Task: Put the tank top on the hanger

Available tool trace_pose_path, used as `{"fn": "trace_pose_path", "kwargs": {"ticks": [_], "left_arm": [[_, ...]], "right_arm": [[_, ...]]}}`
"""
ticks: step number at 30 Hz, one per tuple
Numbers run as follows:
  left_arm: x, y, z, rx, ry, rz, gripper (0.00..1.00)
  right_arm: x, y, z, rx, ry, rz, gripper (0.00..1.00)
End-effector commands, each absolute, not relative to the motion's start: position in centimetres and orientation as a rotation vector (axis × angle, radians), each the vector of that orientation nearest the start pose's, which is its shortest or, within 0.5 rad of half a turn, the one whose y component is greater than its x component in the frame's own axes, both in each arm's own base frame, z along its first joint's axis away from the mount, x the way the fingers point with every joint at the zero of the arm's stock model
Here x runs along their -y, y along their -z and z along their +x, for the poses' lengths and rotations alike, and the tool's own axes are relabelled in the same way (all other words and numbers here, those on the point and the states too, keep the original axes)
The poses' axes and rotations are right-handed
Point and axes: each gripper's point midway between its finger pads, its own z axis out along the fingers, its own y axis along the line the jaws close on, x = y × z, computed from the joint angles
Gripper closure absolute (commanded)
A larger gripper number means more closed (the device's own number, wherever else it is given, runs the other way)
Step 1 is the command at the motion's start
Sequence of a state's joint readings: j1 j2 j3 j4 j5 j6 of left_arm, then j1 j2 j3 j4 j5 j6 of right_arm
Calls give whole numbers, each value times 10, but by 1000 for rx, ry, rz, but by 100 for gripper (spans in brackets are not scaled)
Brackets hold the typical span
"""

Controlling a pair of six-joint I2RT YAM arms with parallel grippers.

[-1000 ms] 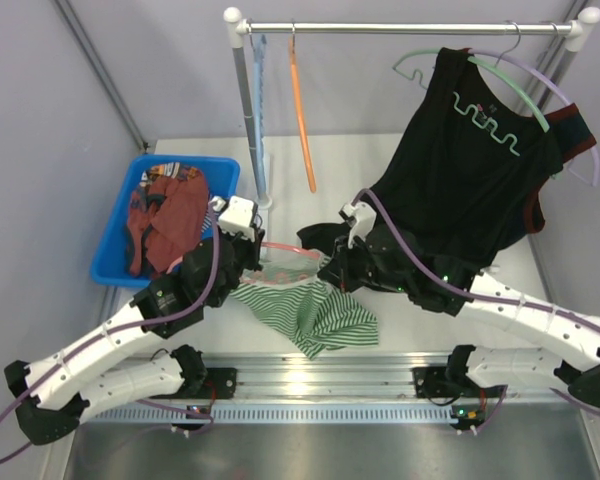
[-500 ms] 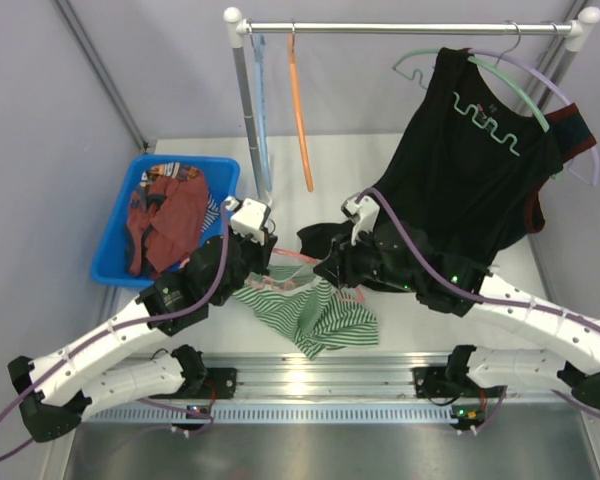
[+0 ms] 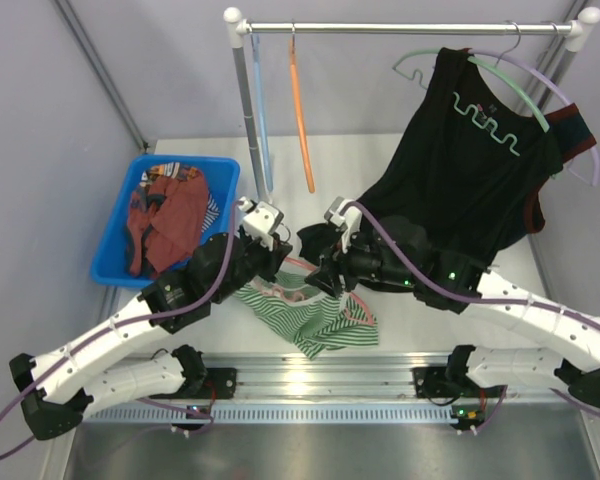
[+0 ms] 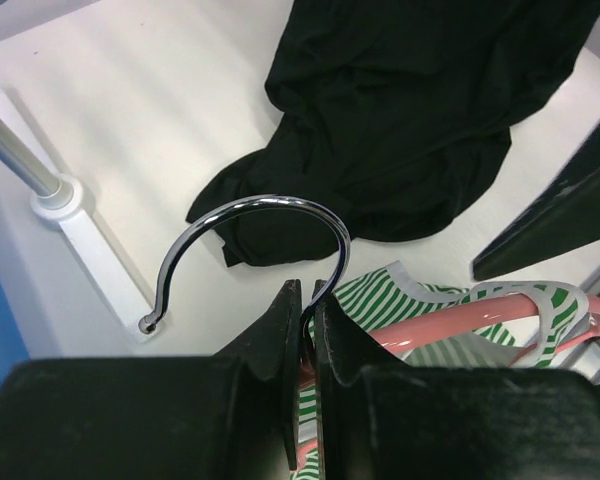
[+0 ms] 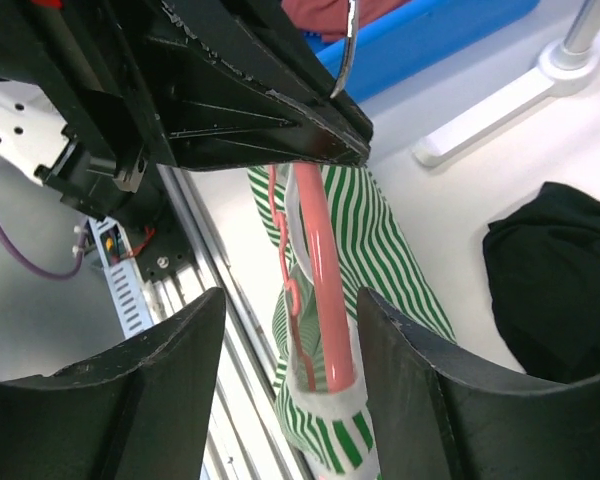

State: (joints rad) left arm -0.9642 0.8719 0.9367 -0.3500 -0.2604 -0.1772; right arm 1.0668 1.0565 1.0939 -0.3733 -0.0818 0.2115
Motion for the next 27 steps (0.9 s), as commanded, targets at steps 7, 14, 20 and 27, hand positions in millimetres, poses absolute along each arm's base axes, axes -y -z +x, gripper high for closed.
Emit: {"fn": "trace_pose_path", "kwargs": {"ticks": [7,14,20,27], "left_arm": [[255,-330,196,-1673,730,577,100],[255,-343,192,-1645,762,572,100],[258,-350,192,-1633,780,566,100],[255,-357,196,-1628,765,535,83]], "right_arm": [[-347,-285,148,-1744,-976,-983,45],[-344,-274,156,-1771,-925,-944,59],[-342,-268,157,-1781,-905,-938,85],[-334,-274,157,-1749,-880,-902,100]]}}
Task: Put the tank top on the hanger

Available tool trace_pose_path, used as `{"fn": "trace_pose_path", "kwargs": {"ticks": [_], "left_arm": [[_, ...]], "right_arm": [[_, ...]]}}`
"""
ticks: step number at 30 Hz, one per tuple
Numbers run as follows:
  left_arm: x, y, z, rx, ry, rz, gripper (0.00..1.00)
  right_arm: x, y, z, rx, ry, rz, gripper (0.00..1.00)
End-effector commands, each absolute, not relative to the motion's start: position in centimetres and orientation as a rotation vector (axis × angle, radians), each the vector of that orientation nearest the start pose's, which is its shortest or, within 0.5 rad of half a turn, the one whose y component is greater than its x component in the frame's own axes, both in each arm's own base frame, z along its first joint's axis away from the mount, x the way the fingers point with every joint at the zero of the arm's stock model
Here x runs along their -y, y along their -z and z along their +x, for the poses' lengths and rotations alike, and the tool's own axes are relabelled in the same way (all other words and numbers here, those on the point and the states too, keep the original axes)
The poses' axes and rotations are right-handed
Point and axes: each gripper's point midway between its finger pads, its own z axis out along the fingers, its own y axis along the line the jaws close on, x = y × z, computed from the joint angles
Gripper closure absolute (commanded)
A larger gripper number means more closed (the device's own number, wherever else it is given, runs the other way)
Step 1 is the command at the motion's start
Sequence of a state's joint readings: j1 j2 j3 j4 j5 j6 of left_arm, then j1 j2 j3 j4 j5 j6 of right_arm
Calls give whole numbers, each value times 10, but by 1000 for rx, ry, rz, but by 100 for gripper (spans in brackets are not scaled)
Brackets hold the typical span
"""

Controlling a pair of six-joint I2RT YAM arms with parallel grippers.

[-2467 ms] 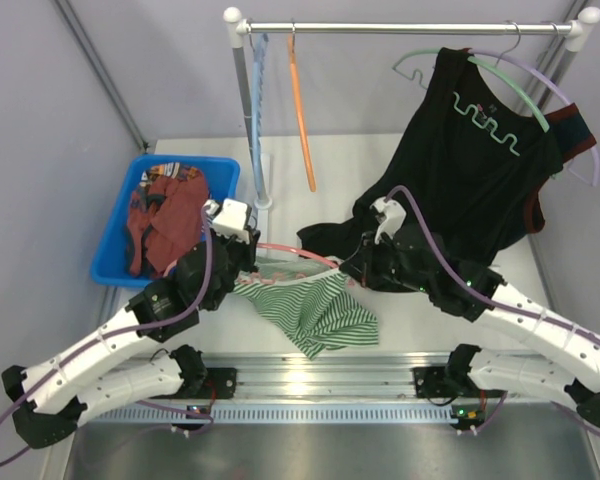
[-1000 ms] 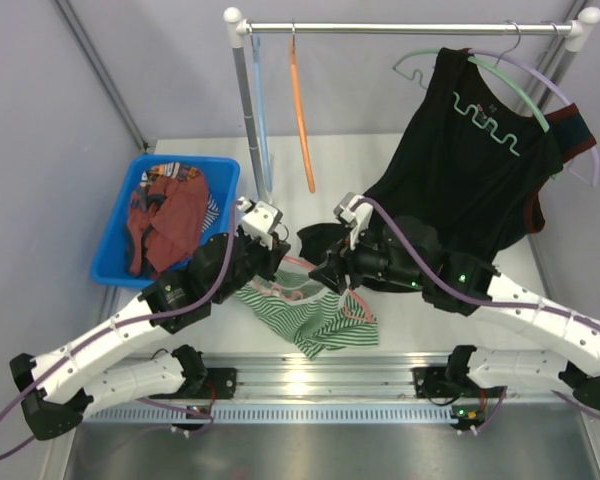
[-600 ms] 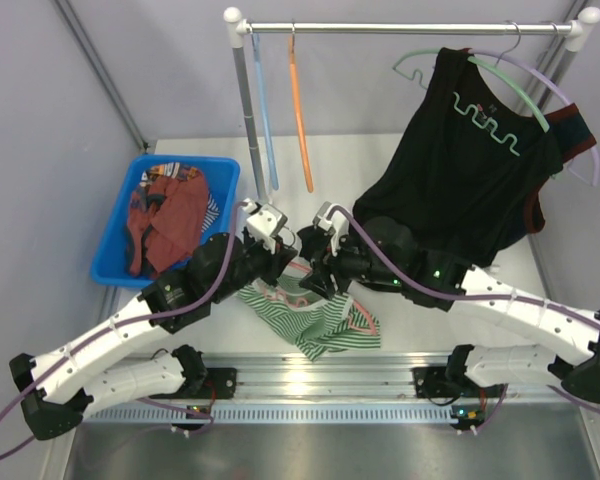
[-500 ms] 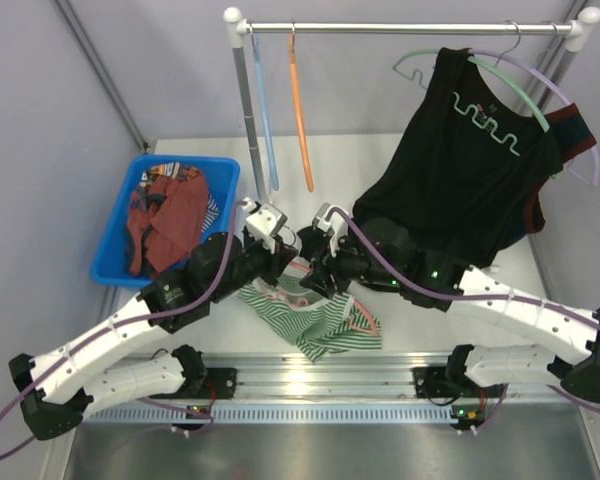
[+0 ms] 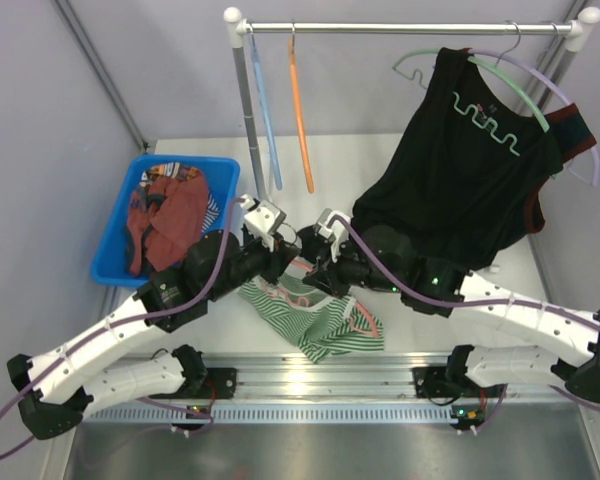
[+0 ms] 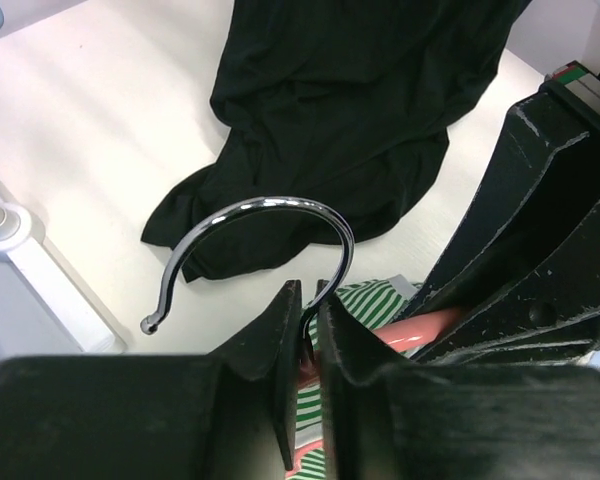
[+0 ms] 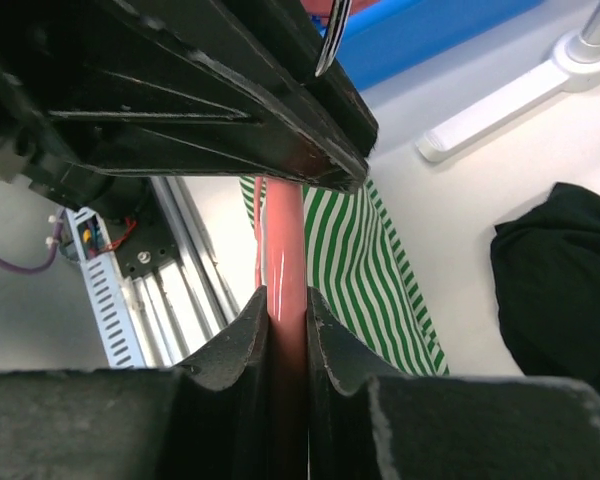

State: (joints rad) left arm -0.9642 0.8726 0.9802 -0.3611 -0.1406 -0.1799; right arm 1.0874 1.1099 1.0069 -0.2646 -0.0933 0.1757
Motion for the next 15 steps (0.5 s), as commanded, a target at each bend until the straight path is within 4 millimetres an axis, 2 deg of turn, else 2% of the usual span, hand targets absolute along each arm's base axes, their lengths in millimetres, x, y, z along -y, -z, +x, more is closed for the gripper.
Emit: {"fn": "trace_pose_path", "kwargs": {"ticks": [1,4,7,15], "left_arm": [[255,-358,196,-1628,765,532,78],[252,-371,197,-1602,766,512,64],[248,-377,197,-1591,754,502,59],[228,-393,194,-1565,718,466,58]], "right_arm": [[-332,-278,157,-1738,-875,-894,100],[-325,-282,164,-1723,-816,-840,100],[-319,-290,166,-1689,-809,-805,100],[-298,-315,174,-1618,-733,-724,100]]}}
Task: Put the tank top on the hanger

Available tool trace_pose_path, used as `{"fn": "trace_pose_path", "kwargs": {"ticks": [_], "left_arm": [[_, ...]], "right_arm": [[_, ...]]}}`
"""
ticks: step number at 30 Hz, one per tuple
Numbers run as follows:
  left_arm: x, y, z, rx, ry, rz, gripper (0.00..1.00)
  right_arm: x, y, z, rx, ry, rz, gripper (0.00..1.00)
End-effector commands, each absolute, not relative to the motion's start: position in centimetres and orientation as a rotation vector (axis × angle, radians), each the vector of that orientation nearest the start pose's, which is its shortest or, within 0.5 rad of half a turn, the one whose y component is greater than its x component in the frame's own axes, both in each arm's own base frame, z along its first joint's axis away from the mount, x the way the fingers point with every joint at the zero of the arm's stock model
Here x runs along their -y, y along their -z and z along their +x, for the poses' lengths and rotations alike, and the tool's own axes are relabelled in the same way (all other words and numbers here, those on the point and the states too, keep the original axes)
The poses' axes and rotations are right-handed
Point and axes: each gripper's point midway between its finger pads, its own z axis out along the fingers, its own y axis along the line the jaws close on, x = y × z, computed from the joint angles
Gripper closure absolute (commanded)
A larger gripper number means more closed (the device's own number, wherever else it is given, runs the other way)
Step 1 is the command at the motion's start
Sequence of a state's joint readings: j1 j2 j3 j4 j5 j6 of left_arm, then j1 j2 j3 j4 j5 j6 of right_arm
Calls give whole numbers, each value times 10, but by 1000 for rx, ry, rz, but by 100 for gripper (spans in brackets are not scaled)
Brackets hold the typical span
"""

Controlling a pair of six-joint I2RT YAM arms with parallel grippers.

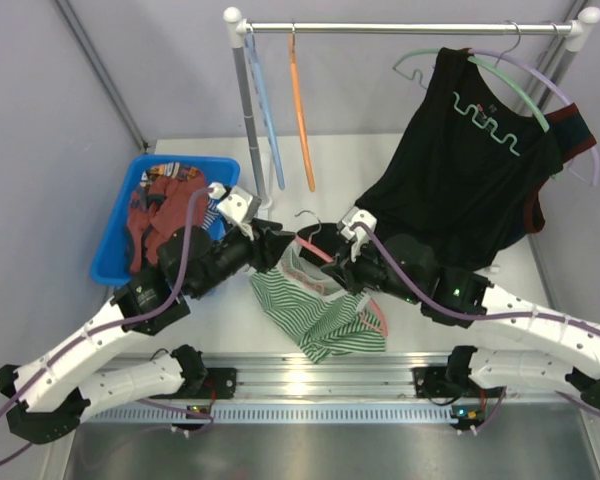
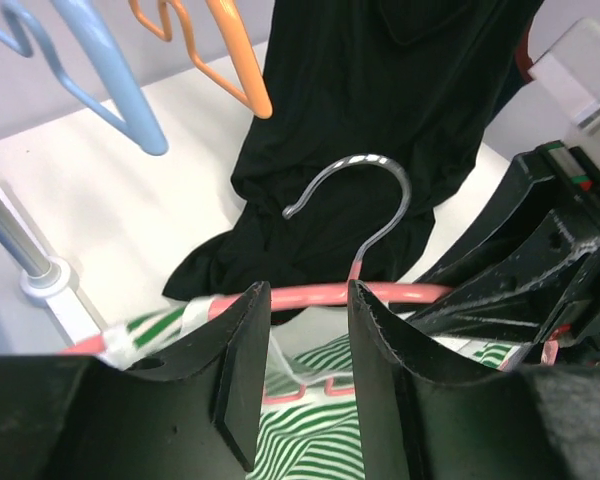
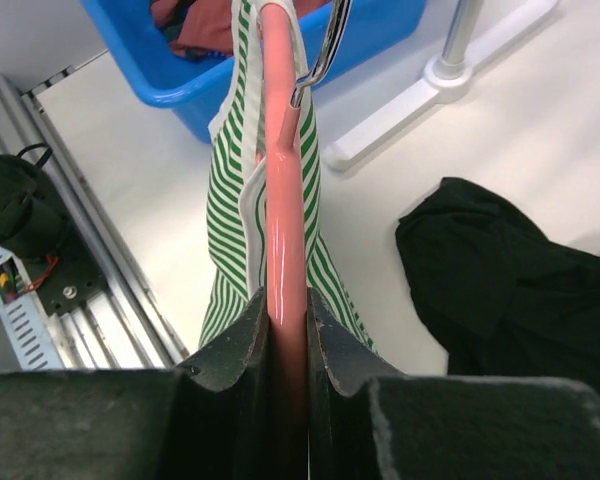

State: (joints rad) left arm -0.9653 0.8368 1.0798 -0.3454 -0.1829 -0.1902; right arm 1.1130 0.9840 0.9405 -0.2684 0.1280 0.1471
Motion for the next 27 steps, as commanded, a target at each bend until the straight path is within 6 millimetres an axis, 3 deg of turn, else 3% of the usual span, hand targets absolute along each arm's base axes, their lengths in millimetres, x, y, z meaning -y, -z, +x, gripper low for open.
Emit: {"fn": "trace_pose_path", "kwargs": {"ticks": [1,12,27], "left_arm": [[226,-394,194,-1562,714,462,58],[201,-407,191,-1546,654,423,57],[196,-405,192,-1567,622,425,57]], "right_arm": [[-295,-318,175,-1614,-721,-717,100],[-262,-329,180,-1606,-543,-754,100],[-209,-369,181,-1624,-380,-718,100]]}}
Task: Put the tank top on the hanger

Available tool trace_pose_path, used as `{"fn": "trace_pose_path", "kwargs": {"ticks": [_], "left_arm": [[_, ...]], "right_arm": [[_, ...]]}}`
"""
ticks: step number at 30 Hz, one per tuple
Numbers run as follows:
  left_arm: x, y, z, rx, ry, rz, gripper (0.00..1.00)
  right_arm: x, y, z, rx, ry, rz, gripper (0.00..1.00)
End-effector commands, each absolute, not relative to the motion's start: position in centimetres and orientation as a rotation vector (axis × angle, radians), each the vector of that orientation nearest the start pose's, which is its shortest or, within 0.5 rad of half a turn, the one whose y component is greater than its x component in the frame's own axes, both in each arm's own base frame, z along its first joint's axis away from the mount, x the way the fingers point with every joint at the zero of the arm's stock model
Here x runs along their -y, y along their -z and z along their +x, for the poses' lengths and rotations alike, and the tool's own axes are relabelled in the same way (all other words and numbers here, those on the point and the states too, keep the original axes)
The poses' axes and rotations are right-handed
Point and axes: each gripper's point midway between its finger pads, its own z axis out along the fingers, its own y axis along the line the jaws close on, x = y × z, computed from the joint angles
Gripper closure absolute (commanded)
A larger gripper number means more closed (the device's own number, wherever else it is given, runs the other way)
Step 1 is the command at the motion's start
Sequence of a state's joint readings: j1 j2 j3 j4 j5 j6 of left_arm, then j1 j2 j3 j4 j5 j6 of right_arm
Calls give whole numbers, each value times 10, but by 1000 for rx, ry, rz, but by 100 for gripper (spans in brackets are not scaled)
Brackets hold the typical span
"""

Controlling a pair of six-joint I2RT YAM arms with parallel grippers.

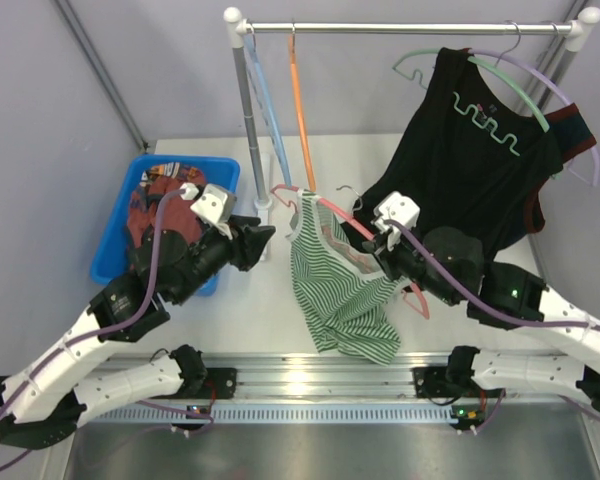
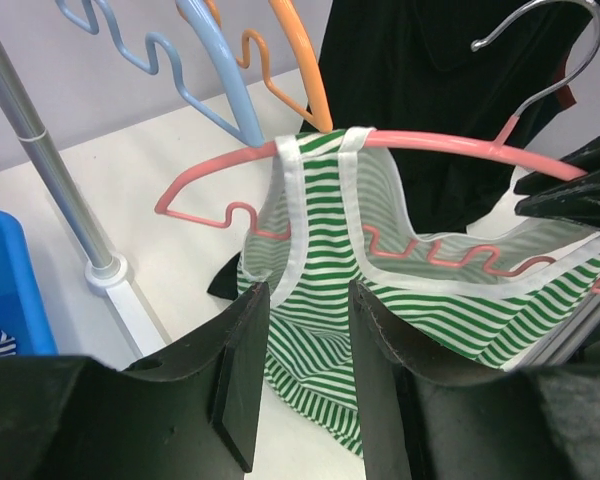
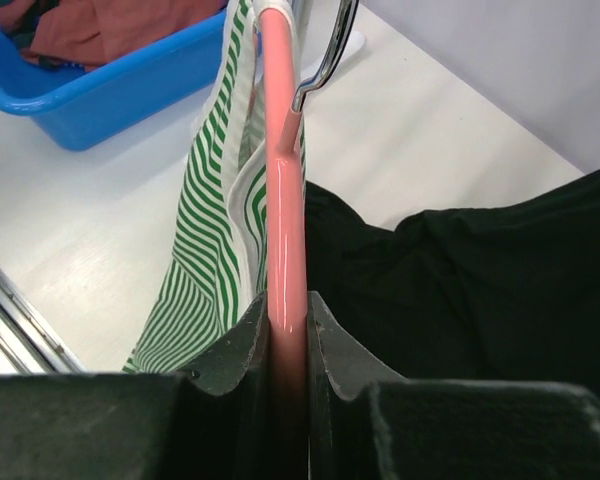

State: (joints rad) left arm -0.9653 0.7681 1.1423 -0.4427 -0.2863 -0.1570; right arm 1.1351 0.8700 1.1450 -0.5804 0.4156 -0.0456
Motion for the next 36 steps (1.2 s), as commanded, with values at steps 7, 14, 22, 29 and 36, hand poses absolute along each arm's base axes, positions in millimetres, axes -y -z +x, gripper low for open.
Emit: {"fn": "trace_pose_path", "kwargs": {"ticks": [7,14,22,29,36], "left_arm": [[196,-408,191,-1567,627,425,57],[198,-408,191,-1570,628,429,57],[198,-412,191,-1567,627,438,57],[199,-411,191,-1570,630,439,57],[200,-412,191,-1570,624,448,57]], "right_arm": [[-193,-368,177,-1680,-345,-710,100],[-185,-352,186,-1731,-270,-661,100],[-157,-370,213,-1757,-150,-481,100],[-141,-378,251,-1796,-179,-387,100],[-130,-431,272,-1717,-204,-384,100]]}}
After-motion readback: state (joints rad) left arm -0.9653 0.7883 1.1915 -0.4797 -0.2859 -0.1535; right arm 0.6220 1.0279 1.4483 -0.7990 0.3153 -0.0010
